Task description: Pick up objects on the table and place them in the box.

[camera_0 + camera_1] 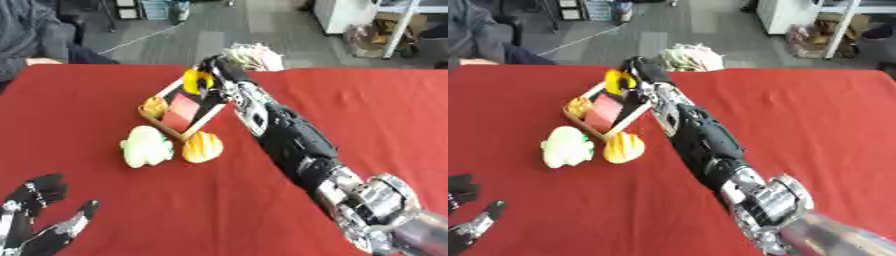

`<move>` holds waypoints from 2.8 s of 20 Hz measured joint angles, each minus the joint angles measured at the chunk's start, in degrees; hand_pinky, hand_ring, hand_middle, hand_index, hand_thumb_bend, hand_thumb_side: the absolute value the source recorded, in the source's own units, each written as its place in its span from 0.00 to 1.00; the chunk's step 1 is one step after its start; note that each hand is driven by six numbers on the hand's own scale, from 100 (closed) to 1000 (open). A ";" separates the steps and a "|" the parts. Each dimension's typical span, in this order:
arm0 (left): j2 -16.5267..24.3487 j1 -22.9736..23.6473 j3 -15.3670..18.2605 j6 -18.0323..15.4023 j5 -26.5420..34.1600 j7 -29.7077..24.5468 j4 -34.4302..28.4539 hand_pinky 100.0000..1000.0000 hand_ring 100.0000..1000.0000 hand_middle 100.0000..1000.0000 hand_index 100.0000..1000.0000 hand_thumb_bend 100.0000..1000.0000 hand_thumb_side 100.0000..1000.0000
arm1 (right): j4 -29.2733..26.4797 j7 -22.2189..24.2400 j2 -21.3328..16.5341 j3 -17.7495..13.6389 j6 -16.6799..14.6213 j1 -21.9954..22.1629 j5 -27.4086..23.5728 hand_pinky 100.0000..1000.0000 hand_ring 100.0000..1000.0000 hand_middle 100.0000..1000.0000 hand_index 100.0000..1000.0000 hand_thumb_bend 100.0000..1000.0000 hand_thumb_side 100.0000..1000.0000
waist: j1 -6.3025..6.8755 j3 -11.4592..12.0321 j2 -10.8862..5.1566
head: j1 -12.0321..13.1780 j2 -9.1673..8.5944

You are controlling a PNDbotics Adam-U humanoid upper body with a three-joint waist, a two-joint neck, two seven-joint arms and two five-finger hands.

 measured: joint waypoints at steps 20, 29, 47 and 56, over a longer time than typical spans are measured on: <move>12.70 -2.61 4.24 1.27 -6.64 -1.12 -3.02 0.74 0.72 0.54 0.72 0.65 0.09 | -37.61 5.21 -11.39 6.72 -5.33 16.46 -30.25 0.77 0.75 0.74 0.89 0.00 0.01 | -0.07 -13.64 -1.01 | 8.42 1.11; 34.13 -12.09 0.45 -0.07 -17.92 -20.01 -2.51 0.77 0.72 0.64 0.80 0.58 0.00 | -58.31 7.66 -15.13 2.82 -4.72 38.35 -45.13 0.76 0.72 0.70 0.86 0.00 0.11 | -0.17 -19.45 -1.72 | 13.40 2.07; 32.01 -26.12 -9.47 -5.91 -27.20 -40.36 18.80 0.79 0.69 0.71 0.85 0.73 0.06 | -62.66 1.08 -10.32 -4.11 -3.29 48.40 -46.77 0.75 0.71 0.67 0.84 0.00 0.19 | -0.17 -22.26 -1.72 | 15.14 2.09; 27.11 -28.96 -9.65 -3.87 -35.34 -30.03 25.44 0.80 0.71 0.73 0.86 0.75 0.08 | -62.53 0.53 -9.68 -4.23 -3.10 48.83 -47.31 0.75 0.70 0.66 0.83 0.00 0.21 | -0.17 -22.68 -1.72 | 15.18 2.09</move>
